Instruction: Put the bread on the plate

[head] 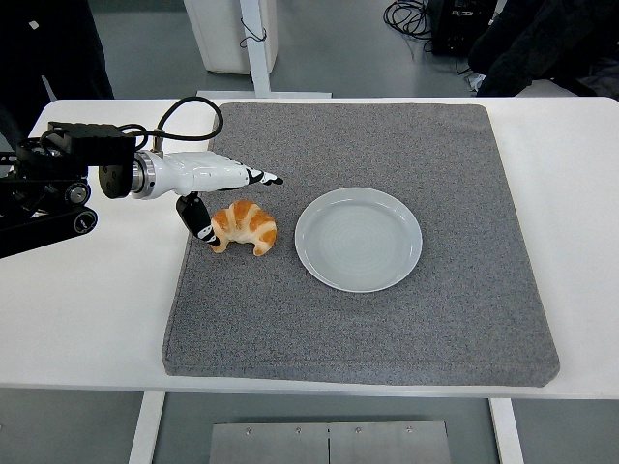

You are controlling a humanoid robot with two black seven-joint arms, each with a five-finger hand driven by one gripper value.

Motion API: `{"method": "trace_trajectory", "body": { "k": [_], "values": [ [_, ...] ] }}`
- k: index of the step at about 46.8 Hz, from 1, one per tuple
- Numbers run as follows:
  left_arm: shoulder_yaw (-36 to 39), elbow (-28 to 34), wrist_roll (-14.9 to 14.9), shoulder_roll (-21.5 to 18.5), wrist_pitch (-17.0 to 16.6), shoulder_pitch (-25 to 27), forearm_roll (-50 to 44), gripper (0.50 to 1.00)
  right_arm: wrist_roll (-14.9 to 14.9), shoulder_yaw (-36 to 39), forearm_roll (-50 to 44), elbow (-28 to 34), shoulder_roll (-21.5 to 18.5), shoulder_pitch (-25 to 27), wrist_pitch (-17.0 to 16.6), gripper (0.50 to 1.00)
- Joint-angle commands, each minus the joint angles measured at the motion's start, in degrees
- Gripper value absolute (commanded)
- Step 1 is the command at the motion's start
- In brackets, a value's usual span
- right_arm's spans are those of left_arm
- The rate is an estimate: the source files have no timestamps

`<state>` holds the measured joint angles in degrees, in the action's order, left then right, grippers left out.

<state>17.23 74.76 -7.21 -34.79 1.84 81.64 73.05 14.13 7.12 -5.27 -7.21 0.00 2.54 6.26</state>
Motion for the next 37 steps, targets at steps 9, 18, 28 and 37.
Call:
{"method": "trace_trajectory", "body": {
  "k": [9,18,28,37],
  "values": [
    [-0.1,-1.5,-0.1,1.0,-4.8,-3.5,3.0,0.955,0.0,-0.1,0.0,-0.1,0.0,0.0,0.0,1.0],
    [-0.2,-3.9,-0.3,2.0,-7.9,-4.7,3.1,0.954,0.0,0.0,0.0,0.0,0.0,0.0,0.0,1.0],
    [-0.7,-3.7,-0.1,3.4,-8.1,-4.9,1.7,0.954,0.0,0.0,0.0,0.0,0.0,0.0,0.1,1.0],
    [-0.6,-3.7,-0.1,3.4,-8.0,-4.8,0.0,0.954,0.0,-0.1,0.0,0.1,0.0,0.0,0.0,1.0]
  ]
}}
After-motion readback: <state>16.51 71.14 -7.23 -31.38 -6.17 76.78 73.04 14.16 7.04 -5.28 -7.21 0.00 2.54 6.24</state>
